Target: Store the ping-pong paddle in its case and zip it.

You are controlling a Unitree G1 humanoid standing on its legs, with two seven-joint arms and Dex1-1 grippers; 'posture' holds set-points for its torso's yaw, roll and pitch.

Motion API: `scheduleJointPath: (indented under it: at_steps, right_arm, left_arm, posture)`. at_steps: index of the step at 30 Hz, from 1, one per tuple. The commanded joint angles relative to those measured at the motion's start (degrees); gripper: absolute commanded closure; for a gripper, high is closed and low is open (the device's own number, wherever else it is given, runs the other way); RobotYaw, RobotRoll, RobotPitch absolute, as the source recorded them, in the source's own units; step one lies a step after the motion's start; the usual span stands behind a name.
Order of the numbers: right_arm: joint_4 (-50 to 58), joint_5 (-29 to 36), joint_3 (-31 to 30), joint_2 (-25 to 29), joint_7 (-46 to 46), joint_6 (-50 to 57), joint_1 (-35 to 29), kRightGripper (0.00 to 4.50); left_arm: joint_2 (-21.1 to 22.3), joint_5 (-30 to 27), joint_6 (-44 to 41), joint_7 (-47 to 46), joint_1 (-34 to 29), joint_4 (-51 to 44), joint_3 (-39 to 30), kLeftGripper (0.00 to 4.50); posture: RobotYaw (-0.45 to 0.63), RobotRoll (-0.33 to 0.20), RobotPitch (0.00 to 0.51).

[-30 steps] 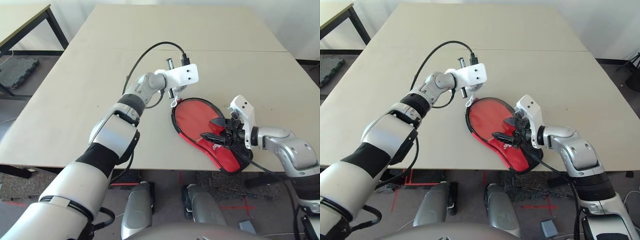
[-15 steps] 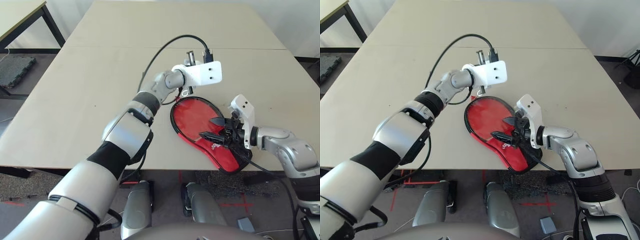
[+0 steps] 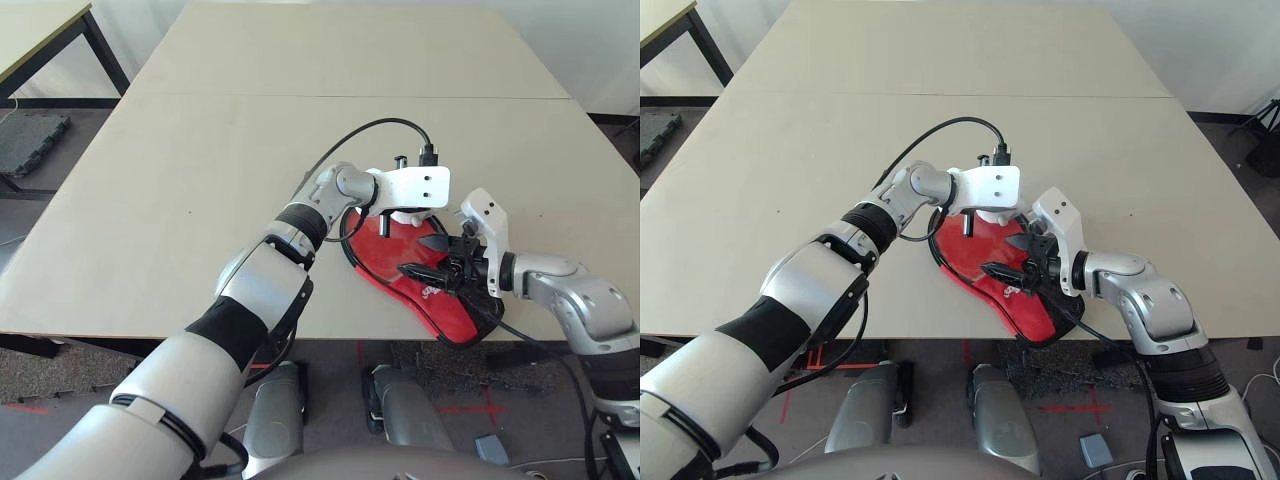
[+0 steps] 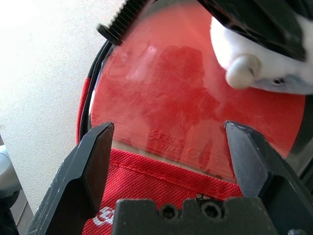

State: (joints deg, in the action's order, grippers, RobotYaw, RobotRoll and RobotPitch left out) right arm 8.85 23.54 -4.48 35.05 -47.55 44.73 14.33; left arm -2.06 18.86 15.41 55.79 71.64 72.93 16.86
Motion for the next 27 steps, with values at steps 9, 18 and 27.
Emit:
scheduleJointPath:
  at_steps: [9,18,27]
  right_arm:
    - [-8.9,-2.6,-5.3,-0.2,-1.0,2.1,-0.3,0.00]
    - [-12.3,-3.9,-6.8,-1.1,-2.4,0.3,2.0,0.00]
    - [-14.4,-5.0,-7.3,-2.5,-2.9,-1.2,3.3,0.00]
  left_arm:
    - [4.5,-4.9,-9.9,8.5,-4.1,-8.6,-1.6,0.68]
    - [8.6,-10.4,-18.8,10.6,-7.9,-21.2,-4.2,0.01]
    - [15.2,-16.5,-31.5,11.8,-16.3,-42.5,-6.0,0.01]
  posture:
    - [0.01,0.000,0.099]
    - [0.06,0.000,0.079]
    - [0.06,0.000,0.067]
